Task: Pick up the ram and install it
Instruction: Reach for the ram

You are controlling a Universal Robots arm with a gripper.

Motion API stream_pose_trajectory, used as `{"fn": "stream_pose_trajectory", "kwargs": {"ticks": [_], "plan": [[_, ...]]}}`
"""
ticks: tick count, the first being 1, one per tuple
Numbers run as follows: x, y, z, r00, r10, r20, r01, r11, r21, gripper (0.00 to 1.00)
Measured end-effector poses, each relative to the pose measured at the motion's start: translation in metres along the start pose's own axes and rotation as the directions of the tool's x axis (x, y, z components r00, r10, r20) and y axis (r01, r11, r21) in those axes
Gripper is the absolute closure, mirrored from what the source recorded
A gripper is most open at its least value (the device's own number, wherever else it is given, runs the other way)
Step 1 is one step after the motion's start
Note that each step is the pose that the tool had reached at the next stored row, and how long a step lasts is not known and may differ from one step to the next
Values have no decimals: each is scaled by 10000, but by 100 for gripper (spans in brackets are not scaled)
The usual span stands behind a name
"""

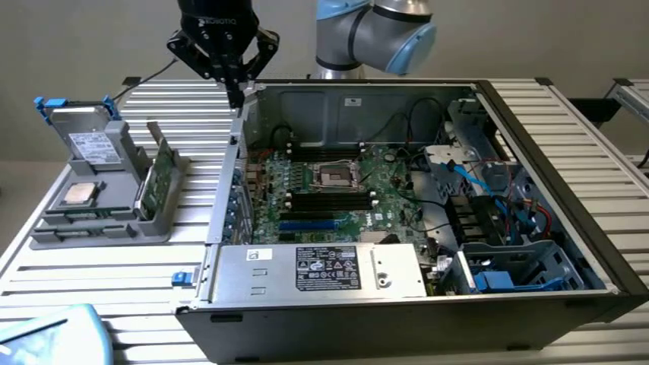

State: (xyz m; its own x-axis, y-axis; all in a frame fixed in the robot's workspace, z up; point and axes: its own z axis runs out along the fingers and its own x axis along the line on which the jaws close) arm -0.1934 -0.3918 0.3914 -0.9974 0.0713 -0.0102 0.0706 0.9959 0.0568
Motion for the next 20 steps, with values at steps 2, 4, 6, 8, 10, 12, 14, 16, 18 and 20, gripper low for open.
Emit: {"fn": "stream_pose_trajectory", "kwargs": {"ticks": [2, 4, 6, 8, 10, 12, 14, 16, 18, 20], "plan": [[90, -2, 9, 10000, 2, -25, -2, 10000, -2, 89], [181, -8, 23, 10000, 2, -47, -2, 10000, 0, 89], [272, -15, 43, 10000, 4, -51, -4, 10000, 0, 89], [364, -22, 53, 10000, -2, -51, 2, 10000, 0, 89], [454, -29, 58, 10000, -8, -52, 8, 10000, 0, 89], [545, -36, 63, 10000, -14, -54, 14, 10000, 0, 89], [637, -42, 68, 10000, -16, -57, 16, 10000, 0, 89], [726, -49, 73, 10000, -19, -60, 19, 10000, 0, 89], [818, -56, 78, 10000, -22, -64, 22, 10000, 0, 89], [908, -63, 84, 10000, -24, -66, 24, 10000, 1, 89]]}}
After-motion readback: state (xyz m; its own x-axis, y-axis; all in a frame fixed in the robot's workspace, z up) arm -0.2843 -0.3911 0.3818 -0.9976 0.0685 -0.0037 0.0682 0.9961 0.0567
